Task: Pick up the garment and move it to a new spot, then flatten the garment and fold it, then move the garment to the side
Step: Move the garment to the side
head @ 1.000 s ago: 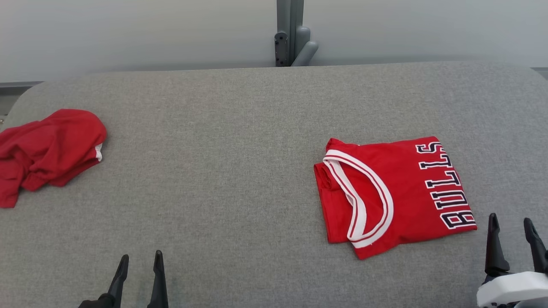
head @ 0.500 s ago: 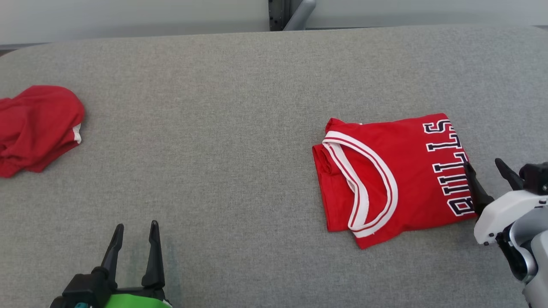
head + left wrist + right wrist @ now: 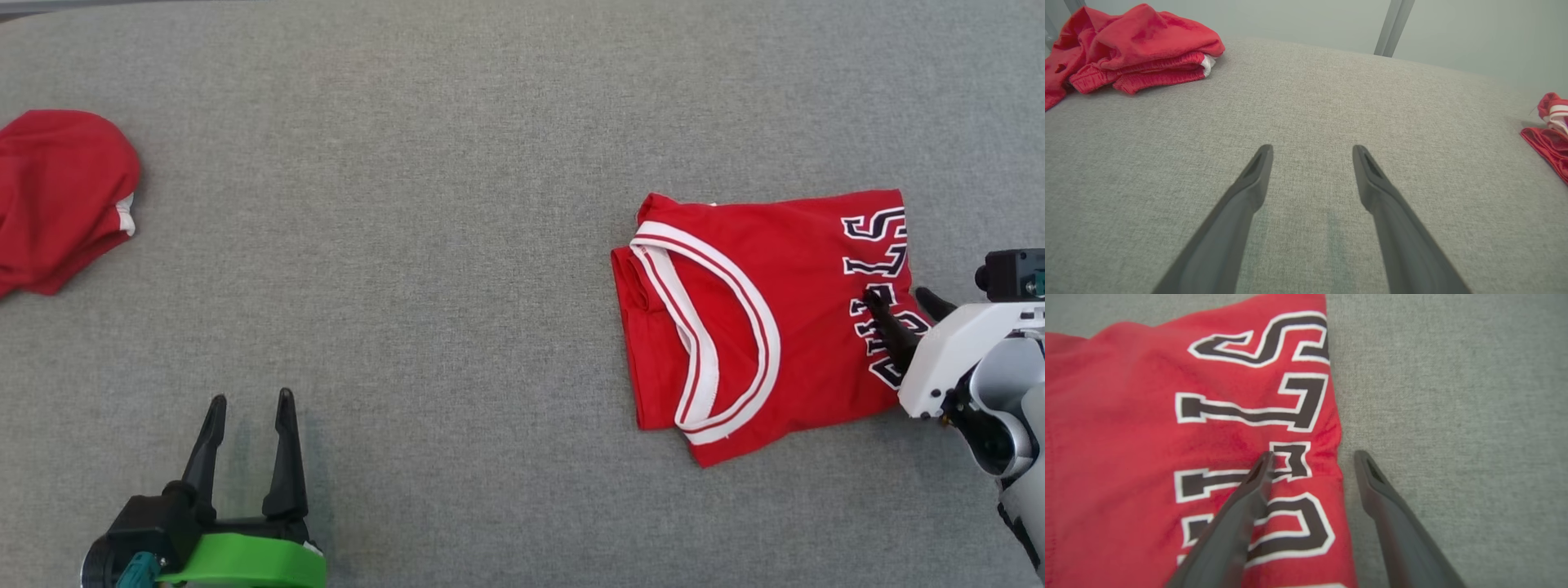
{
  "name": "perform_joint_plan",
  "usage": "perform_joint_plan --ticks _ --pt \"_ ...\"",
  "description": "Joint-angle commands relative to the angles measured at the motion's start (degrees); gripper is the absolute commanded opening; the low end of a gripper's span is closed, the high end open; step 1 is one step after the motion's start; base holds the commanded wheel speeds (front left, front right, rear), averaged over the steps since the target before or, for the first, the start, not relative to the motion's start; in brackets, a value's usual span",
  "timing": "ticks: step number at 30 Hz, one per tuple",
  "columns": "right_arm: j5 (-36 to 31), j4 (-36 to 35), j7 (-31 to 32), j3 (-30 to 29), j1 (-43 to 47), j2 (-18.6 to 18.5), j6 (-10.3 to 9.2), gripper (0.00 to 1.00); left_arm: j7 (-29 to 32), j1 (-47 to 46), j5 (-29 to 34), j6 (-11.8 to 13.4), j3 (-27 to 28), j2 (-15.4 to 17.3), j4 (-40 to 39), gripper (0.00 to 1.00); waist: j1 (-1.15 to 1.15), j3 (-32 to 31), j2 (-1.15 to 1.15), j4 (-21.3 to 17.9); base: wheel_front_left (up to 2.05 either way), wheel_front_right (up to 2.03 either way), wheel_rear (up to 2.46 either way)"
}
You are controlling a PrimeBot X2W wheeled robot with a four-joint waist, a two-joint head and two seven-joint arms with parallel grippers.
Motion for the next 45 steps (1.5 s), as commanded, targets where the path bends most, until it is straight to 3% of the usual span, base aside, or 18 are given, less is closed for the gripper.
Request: perform_joint_plan --ticks 1,9,19,27,32,33,34,41,45 --pt "2.84 0.53 1.82 2.13 -0.51 0.62 0.06 0.0 -0.18 -1.36 0.61 -0.11 0.41 0.11 -0.56 1.0 0.0 1.32 0.63 -0.95 0.0 0.0 0.0" --pt "5.96 0.52 -1.7 0.91 -6.19 -2.2 -0.02 0.0 -0.17 -3.31 2.71 -0.54 1.45 0.12 -2.45 1.0 0.0 4.27 0.63 -5.2 0.0 0.0 0.0" --pt "-0.3 6.66 -8.78 -3.44 -17.05 -4.55 0.0 0.0 -0.17 -6.71 6.41 -1.03 0.66 1.97 -4.58 1.0 0.0 10.96 0.63 -13.49 0.0 0.0 0.0" --pt "-7.02 16.64 -13.28 -11.44 -25.04 -6.58 0.0 0.0 -0.17 -8.83 6.1 -1.05 -2.78 5.07 -7.29 1.0 0.0 13.6 0.63 -12.25 0.0 0.0 0.0" --pt "-12.28 22.02 -15.72 -14.51 -28.87 -6.55 -0.01 0.0 -0.17 -9.15 5.69 -1.06 -3.2 5.08 -8.07 1.0 0.0 13.62 0.63 -10.56 0.0 0.0 0.0" --pt "-13.89 23.13 -16.42 -15.02 -29.53 -6.47 -0.01 0.13 -0.18 -9.1 5.71 -1.05 -3.31 4.94 -8.18 1.0 0.0 13.44 0.63 -10.34 0.0 0.0 0.0" --pt "-15.19 24.21 -16.94 -15.55 -30.01 -6.36 -0.01 1.0 -0.17 -8.96 5.79 -1.06 -3.5 4.79 -8.38 1.0 0.0 13.2 0.63 -10.17 0.0 0.0 0.0" --pt "-28.36 26.38 -21.64 -15.18 -31.63 -5.26 0.0 1.0 -0.17 -6.53 5.58 -1.07 -3.34 3.92 -8.94 1.0 0.0 9.28 0.63 -10.16 0.0 0.0 0.0" --pt "-29.62 23.41 -25.15 -16.63 -30.06 -3.86 -0.01 1.0 -0.17 -5.42 5.18 -1.06 -4.13 3.09 -8.94 1.0 0.0 5.22 0.63 -9.69 0.0 0.0 0.0"
